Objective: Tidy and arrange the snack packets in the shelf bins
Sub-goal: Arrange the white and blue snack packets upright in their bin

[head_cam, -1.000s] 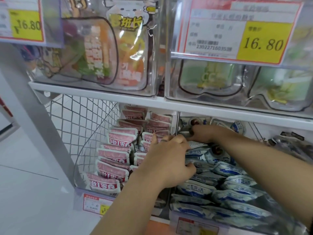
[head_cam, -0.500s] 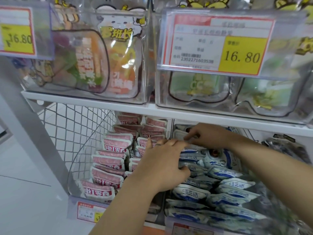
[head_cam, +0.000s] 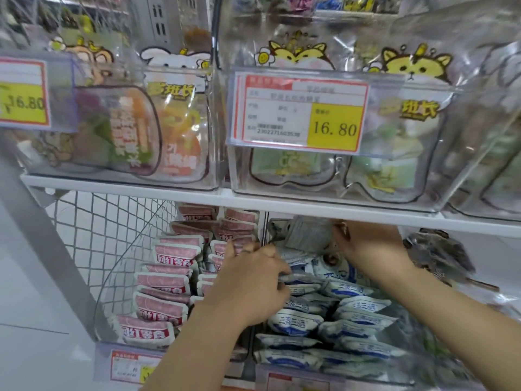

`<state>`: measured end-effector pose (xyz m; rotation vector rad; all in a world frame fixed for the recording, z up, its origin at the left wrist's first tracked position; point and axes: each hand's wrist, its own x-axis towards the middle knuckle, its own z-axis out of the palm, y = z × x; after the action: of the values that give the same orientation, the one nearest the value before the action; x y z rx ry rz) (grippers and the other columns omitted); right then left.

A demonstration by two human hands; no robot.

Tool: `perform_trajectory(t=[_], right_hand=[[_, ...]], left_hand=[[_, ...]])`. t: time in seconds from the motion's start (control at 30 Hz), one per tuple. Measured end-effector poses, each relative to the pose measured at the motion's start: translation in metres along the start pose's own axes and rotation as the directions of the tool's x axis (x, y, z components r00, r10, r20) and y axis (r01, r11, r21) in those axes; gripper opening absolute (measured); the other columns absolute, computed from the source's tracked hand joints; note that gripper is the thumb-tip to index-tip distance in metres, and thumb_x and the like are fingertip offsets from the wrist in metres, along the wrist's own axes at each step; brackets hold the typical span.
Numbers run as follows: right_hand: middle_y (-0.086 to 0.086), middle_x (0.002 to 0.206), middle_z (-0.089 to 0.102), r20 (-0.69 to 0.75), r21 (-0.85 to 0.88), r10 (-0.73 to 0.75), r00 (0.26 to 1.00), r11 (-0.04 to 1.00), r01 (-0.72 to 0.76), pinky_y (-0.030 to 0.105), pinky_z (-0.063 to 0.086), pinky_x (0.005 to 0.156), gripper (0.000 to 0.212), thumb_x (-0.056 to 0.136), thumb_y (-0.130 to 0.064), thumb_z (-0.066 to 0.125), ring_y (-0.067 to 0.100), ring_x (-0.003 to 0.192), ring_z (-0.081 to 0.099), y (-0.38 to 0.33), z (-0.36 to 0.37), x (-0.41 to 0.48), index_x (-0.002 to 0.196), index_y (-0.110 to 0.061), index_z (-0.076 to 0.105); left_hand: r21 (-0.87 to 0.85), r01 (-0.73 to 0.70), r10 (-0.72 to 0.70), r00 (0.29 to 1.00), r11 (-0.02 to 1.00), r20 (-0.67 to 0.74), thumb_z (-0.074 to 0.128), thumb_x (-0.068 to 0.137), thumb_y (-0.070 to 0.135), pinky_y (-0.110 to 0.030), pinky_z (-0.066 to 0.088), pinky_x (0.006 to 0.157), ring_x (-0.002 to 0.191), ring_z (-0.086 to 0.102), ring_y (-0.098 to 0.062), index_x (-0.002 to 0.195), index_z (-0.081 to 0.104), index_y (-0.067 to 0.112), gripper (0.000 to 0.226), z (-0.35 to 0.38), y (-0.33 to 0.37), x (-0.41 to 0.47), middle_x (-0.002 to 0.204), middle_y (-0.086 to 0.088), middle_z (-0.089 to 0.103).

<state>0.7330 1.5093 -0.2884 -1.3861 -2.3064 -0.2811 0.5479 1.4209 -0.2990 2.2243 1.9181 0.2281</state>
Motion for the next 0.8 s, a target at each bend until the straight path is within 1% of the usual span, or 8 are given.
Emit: perform_trajectory(t=[0.2, 0.33, 0.4, 0.5, 0.57, 0.63, 0.7, 0.8], right_hand=[[-0.019, 0.081, 0.063, 0.184, 0.379, -0.061, 0.981, 0.925, -0.014, 0.002, 0.037, 0.063, 0.018, 0.086, -0.007, 0.064, -0.005, 0.072, 0.059, -0.002, -0.023, -0.026, 0.096, -0.018, 0.074], [-0.019, 0.064, 0.066, 0.060, 0.646, 0.101, 0.993, 0.755, -0.116, 0.003, 0.038, 0.056, 0.024, 0.083, -0.003, 0.068, -0.009, 0.063, 0.059, -0.006, -0.033, -0.035, 0.081, -0.027, 0.071], [-0.021, 0.080, 0.070, 0.054, 0.737, 0.105, 0.993, 0.667, -0.110, 0.003, 0.041, 0.062, 0.029, 0.082, 0.000, 0.068, -0.008, 0.070, 0.063, -0.012, -0.037, -0.040, 0.080, -0.029, 0.071], [-0.019, 0.093, 0.070, -0.019, 0.766, 0.015, 1.000, 0.642, 0.005, 0.007, 0.047, 0.075, 0.031, 0.080, 0.003, 0.070, -0.002, 0.086, 0.066, -0.023, -0.037, -0.053, 0.080, -0.027, 0.075], [-0.017, 0.092, 0.070, -0.045, 0.803, -0.003, 0.999, 0.595, 0.038, 0.010, 0.048, 0.076, 0.032, 0.079, 0.004, 0.070, 0.001, 0.087, 0.066, -0.033, -0.038, -0.061, 0.080, -0.027, 0.076], [-0.015, 0.092, 0.070, -0.034, 0.837, -0.017, 0.999, 0.546, 0.038, 0.012, 0.051, 0.075, 0.033, 0.079, 0.006, 0.068, 0.000, 0.088, 0.066, -0.043, -0.039, -0.065, 0.081, -0.026, 0.076], [-0.014, 0.091, 0.070, -0.002, 0.838, -0.064, 0.998, 0.544, 0.036, 0.014, 0.051, 0.076, 0.031, 0.080, 0.005, 0.067, 0.000, 0.090, 0.065, -0.055, -0.040, -0.065, 0.083, -0.024, 0.076], [-0.015, 0.099, 0.069, 0.083, 0.821, -0.178, 0.981, 0.570, 0.034, 0.009, 0.047, 0.077, 0.037, 0.083, 0.010, 0.060, -0.002, 0.092, 0.064, -0.067, -0.043, -0.059, 0.088, -0.023, 0.076]], left_hand=[[-0.080, 0.029, -0.034, 0.998, 0.996, -0.059, 0.049, 0.087, 0.053, -0.050, 0.015, 0.113, 0.129, 0.035, -0.014, 0.131, 0.044, 0.034, 0.048, 0.002, 0.002, -0.002, 0.133, 0.015, 0.045], [-0.350, 0.065, -0.146, 0.967, 0.934, -0.211, 0.055, 0.082, 0.061, -0.040, 0.027, 0.110, 0.117, 0.045, -0.010, 0.123, 0.042, 0.032, 0.052, -0.005, 0.008, -0.006, 0.116, 0.016, 0.051], [-0.527, 0.004, -0.200, 0.928, 0.850, -0.315, 0.061, 0.087, 0.043, -0.017, 0.041, 0.089, 0.100, 0.051, -0.002, 0.113, 0.039, 0.036, 0.035, -0.008, 0.008, -0.009, 0.101, 0.023, 0.050], [-0.820, -0.013, -0.370, 0.888, 0.572, -0.272, 0.054, 0.093, 0.014, -0.004, 0.041, 0.060, 0.066, 0.053, 0.011, 0.102, 0.046, 0.034, 0.024, -0.010, 0.005, -0.015, 0.085, 0.019, 0.059], [-0.949, -0.051, -0.485, 0.850, 0.310, -0.204, 0.058, 0.091, 0.014, -0.014, 0.050, 0.074, 0.073, 0.061, 0.010, 0.109, 0.052, 0.026, 0.023, -0.012, 0.004, -0.020, 0.095, 0.010, 0.066], [-0.990, -0.138, -0.498, 0.861, -0.037, -0.102, 0.068, 0.082, 0.017, -0.039, 0.056, 0.083, 0.094, 0.068, -0.012, 0.121, 0.051, 0.016, 0.042, -0.012, 0.005, -0.025, 0.113, -0.007, 0.067], [-0.935, -0.158, -0.444, 0.896, -0.316, -0.001, 0.065, 0.079, 0.013, -0.038, 0.059, 0.072, 0.092, 0.069, -0.024, 0.123, 0.053, 0.010, 0.046, -0.015, 0.010, -0.036, 0.109, -0.015, 0.069], [-0.931, -0.114, -0.449, 0.892, -0.348, 0.058, 0.059, 0.085, 0.004, -0.030, 0.057, 0.056, 0.082, 0.071, -0.027, 0.120, 0.057, 0.008, 0.035, -0.015, 0.014, -0.051, 0.101, -0.017, 0.071]])
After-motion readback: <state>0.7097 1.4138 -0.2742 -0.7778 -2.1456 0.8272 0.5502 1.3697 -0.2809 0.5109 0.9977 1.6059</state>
